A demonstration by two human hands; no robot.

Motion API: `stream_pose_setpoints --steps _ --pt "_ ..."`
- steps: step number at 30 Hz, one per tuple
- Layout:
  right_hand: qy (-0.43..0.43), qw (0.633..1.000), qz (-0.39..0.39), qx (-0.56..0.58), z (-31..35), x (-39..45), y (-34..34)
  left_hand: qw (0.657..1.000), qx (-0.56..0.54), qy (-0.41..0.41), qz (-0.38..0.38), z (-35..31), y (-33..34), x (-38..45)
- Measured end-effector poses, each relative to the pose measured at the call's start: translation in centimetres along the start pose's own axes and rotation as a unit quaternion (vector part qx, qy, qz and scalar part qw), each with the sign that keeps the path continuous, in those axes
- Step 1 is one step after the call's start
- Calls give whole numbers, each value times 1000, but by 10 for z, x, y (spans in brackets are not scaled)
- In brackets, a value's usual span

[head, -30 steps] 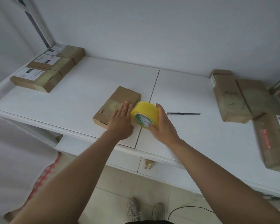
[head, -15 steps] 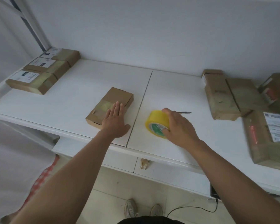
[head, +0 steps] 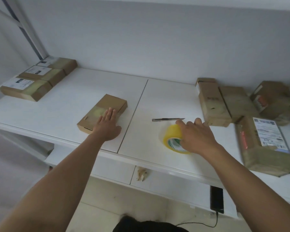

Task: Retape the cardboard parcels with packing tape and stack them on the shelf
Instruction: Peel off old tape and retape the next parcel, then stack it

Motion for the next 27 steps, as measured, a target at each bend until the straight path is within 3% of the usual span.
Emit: stream_pose_setpoints --steps 6,11,13,18,23,27 --pt "21 994 93 49 -4 11 -24 997 -68 -17 21 -2 -8 7" --pt "10 988 -79 132 37 79 -81 998 -57 -17 2 -6 -7 -2" --pt "-7 975 -99 198 55 123 -77 998 -62 -22 -7 -4 -6 -1" --pt "10 976 -48 210 55 168 -19 994 -100 -30 -25 -1 -5 0" --pt "18 983 -23 182 30 169 -7 985 -139 -53 -82 -1 -13 5" --pt "55 983 80 156 10 164 16 976 -160 -66 -133 -5 -20 0"
Point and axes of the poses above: each hand's wrist, its own x-axis towards the middle knuckle, its own y-axis out of the palm, z = x × y, the point moved 6 cm from there along x, towards the middle knuckle, and after that the axes turned 14 degrees about -y, right-handed, at the moved point
